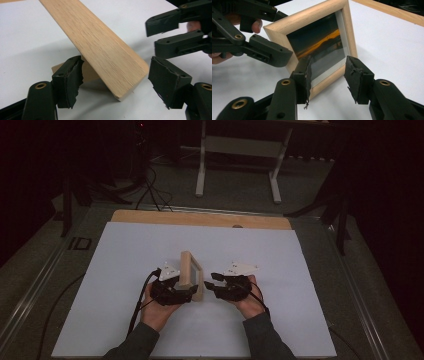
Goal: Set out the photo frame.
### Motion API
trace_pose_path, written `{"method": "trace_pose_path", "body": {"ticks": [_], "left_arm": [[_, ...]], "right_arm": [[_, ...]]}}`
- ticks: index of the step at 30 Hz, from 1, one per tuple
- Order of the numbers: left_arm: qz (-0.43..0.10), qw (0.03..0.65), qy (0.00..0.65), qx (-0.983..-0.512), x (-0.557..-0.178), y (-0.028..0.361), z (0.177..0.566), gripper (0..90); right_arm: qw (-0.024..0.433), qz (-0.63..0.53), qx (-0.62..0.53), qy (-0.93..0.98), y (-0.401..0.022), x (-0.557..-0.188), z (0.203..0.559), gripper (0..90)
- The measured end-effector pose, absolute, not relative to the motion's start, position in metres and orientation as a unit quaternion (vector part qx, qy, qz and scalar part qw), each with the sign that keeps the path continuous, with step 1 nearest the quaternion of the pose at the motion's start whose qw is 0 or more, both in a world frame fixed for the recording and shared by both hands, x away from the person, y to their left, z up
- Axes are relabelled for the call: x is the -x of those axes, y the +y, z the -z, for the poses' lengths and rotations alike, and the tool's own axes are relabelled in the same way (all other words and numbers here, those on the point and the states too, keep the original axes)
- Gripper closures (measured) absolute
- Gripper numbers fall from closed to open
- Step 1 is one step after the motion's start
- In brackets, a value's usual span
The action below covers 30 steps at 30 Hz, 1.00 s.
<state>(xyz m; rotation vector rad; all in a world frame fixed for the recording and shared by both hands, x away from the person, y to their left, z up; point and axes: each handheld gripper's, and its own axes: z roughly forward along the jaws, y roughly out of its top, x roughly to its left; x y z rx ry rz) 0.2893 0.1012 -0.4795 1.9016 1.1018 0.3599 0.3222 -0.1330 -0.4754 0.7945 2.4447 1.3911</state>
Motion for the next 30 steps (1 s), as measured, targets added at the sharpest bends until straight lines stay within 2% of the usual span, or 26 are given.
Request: {"method": "trace_pose_path", "body": {"ticks": [6,12,16,30], "left_arm": [[-0.148,0.444,0.446,-0.763,-0.291,0.098,0.481,31.0],[-0.146,0.447,0.454,-0.757,-0.292,0.099,0.481,40.1],[-0.144,0.448,0.454,-0.756,-0.292,0.1,0.481,41.8],[-0.141,0.455,0.448,-0.757,-0.291,0.102,0.479,56.9]], "right_arm": [[0.112,-0.477,-0.273,0.828,-0.137,-0.323,0.474,55.9],[0.113,-0.479,-0.277,0.825,-0.139,-0.323,0.472,55.7],[0.115,-0.481,-0.278,0.823,-0.141,-0.323,0.471,55.6],[0.122,-0.489,-0.289,0.814,-0.149,-0.324,0.467,55.0]]}}
